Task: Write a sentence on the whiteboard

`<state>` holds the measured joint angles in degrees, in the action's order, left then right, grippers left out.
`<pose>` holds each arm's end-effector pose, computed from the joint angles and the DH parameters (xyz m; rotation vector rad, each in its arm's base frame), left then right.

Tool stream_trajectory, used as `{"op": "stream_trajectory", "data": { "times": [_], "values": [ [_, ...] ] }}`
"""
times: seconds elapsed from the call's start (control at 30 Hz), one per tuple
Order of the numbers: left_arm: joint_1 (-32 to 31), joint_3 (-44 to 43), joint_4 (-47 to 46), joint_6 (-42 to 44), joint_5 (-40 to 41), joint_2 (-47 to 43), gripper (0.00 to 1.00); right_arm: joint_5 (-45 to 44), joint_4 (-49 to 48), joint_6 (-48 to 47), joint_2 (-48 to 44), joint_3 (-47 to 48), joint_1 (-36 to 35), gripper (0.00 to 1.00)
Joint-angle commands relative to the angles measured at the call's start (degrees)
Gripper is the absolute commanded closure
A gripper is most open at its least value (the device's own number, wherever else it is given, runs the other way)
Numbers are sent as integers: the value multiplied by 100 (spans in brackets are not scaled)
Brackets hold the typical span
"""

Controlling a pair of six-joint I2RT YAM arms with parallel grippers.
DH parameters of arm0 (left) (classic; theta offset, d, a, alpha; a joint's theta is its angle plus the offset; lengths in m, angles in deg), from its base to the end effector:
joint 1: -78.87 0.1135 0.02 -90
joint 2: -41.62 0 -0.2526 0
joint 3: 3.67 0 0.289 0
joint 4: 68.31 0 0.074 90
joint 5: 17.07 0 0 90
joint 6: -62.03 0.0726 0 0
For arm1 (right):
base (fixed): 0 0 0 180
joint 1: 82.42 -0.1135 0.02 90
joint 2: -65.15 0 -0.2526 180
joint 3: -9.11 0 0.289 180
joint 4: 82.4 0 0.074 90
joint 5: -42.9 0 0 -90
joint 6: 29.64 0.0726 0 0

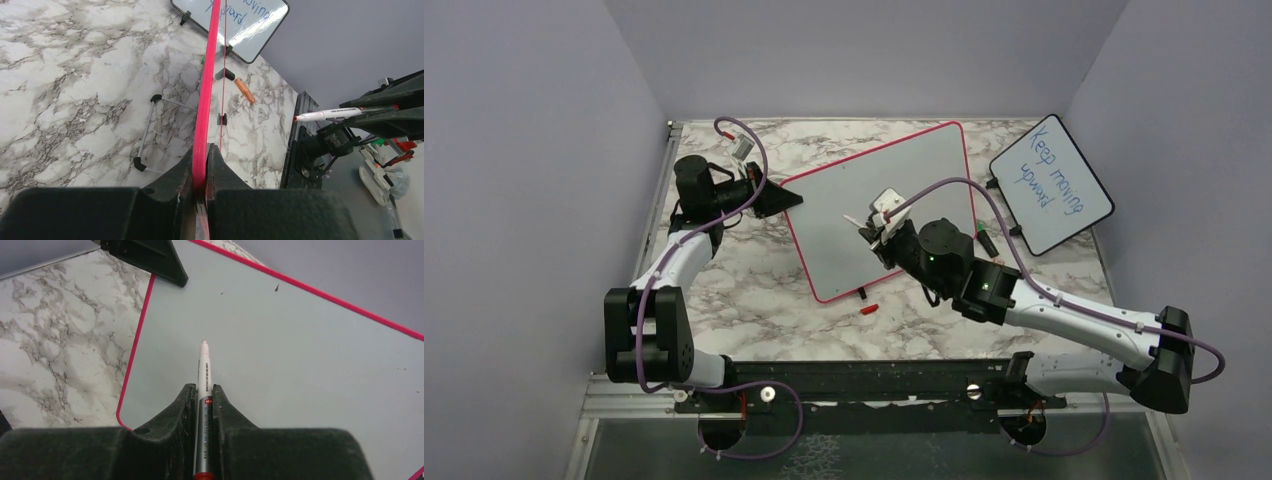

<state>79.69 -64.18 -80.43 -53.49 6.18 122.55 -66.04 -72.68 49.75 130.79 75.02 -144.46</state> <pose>0.3535 -0.0617 0.2473 0.5117 1.7277 -1.2971 0.1828 0.2942 0.3215 -0.8250 1.5334 0.3748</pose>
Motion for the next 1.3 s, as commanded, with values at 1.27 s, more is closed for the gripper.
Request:
{"op": "stream_trajectory", "data": {
  "times": [1.27],
  "values": [
    [-362,37,1284,1346,675,-289,100,-35,-626,217,573,377,-25,99]
  ]
}}
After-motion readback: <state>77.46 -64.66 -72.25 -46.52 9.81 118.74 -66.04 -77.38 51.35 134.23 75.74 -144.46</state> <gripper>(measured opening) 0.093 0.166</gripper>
